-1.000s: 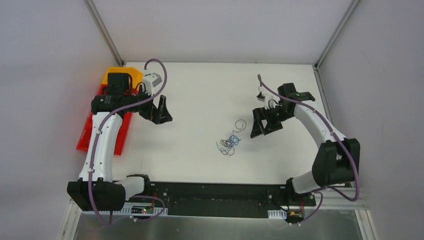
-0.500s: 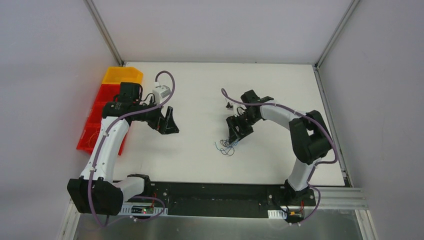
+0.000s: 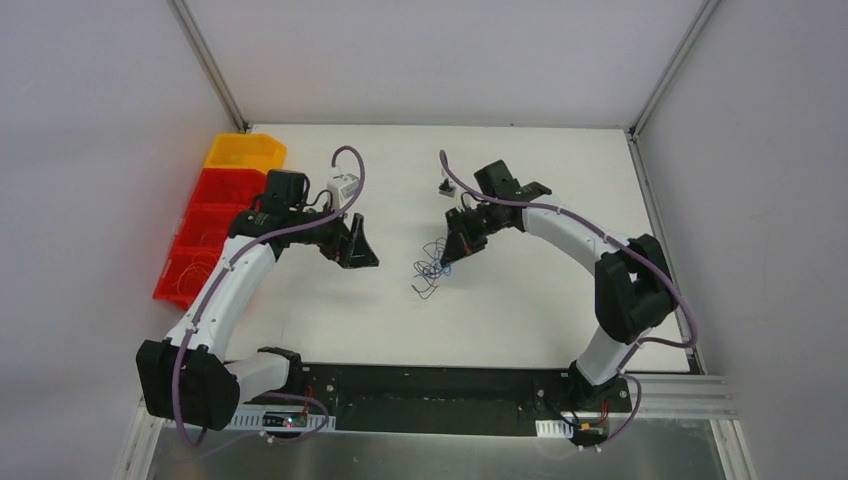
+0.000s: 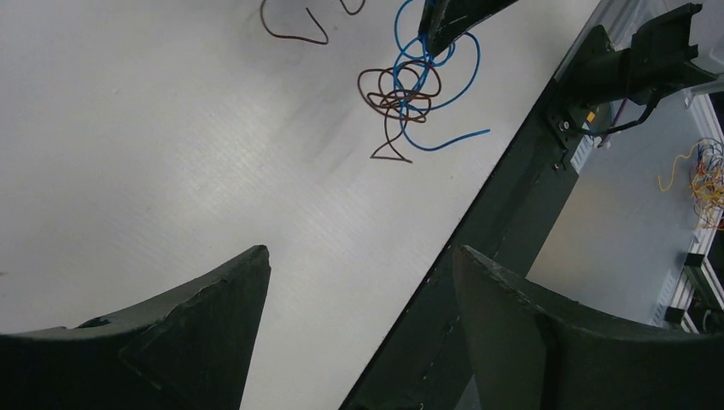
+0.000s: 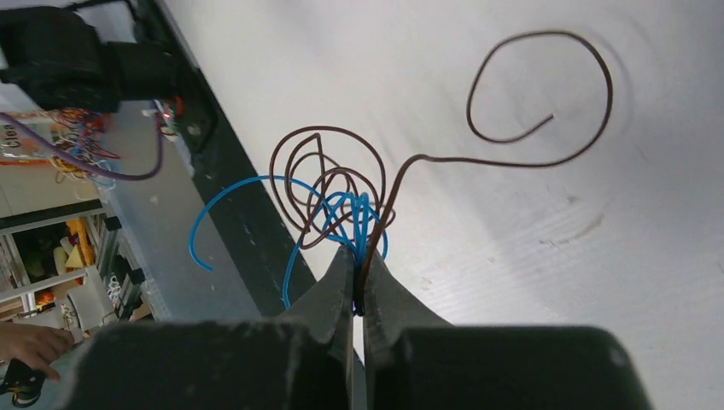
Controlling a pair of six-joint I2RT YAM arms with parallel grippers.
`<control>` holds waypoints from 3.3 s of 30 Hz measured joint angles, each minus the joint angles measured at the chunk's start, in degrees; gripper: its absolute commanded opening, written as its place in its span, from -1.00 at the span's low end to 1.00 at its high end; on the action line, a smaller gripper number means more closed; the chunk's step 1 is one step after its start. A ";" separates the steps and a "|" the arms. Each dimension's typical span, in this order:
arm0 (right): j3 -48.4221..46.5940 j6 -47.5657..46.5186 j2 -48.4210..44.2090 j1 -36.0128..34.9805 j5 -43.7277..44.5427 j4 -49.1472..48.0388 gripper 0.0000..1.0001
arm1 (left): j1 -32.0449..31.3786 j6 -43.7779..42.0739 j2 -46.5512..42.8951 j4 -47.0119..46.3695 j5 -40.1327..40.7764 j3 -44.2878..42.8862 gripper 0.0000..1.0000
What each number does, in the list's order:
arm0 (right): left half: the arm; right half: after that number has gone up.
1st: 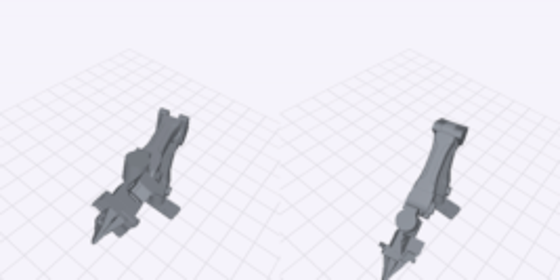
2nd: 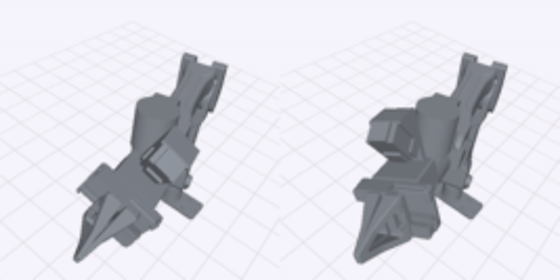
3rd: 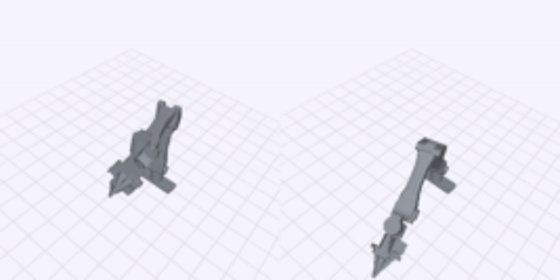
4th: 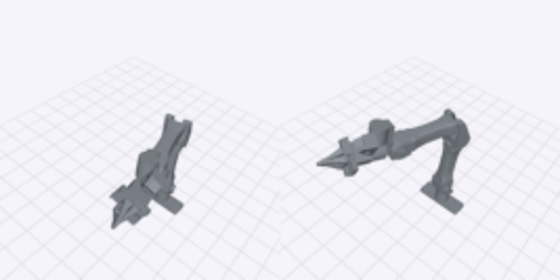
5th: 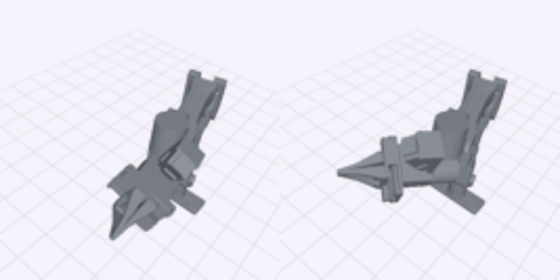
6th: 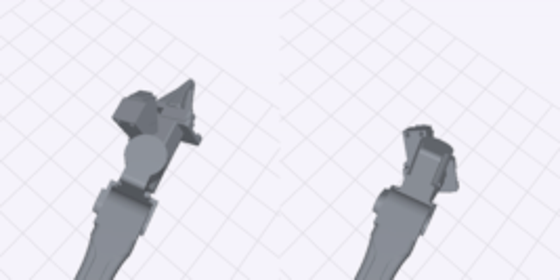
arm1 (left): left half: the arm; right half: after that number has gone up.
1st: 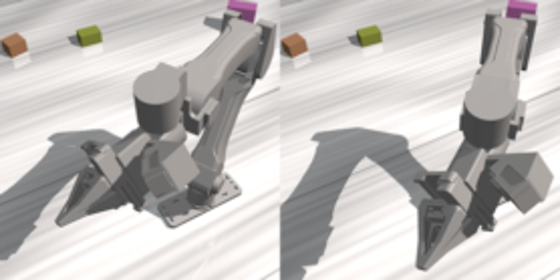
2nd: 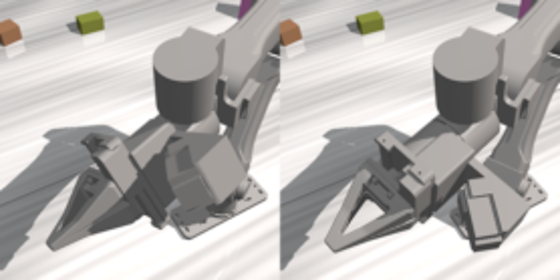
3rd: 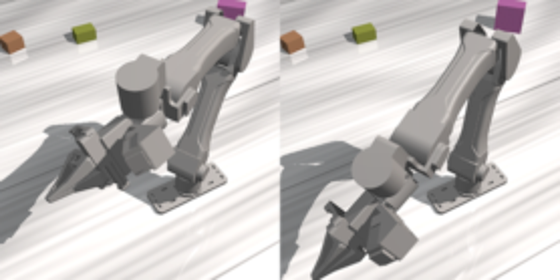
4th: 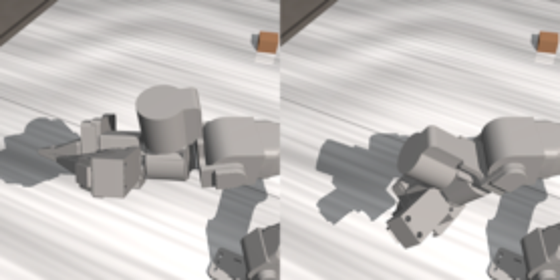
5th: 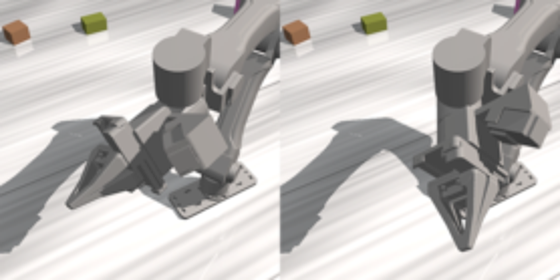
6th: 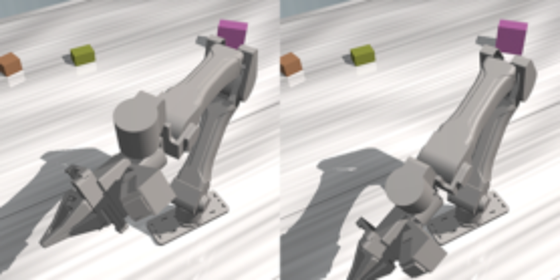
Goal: Untangle the cables
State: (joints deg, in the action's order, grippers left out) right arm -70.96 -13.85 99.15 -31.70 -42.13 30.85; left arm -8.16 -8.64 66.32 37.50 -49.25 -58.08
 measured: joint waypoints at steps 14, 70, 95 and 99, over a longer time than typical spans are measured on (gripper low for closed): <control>-7.04 1.90 -5.60 -4.42 -6.80 -0.61 -1.00 | -10.99 -0.90 1.14 -11.08 -2.58 0.72 0.22; -7.82 -4.22 4.11 12.17 -2.89 9.90 -1.00 | -22.12 15.37 0.09 -24.74 7.89 -26.40 -0.86; -14.03 -5.44 -11.43 -0.46 -11.52 12.83 -1.00 | -20.09 -24.76 1.64 -14.93 0.70 -1.44 0.98; -15.87 -4.46 -11.47 -2.19 -11.47 12.35 -1.00 | -22.99 -25.14 1.88 -16.24 -0.63 0.63 0.98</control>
State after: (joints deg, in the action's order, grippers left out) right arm -86.83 -18.31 87.68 -33.89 -53.60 43.20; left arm -31.16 -33.78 68.20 21.26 -49.89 -57.45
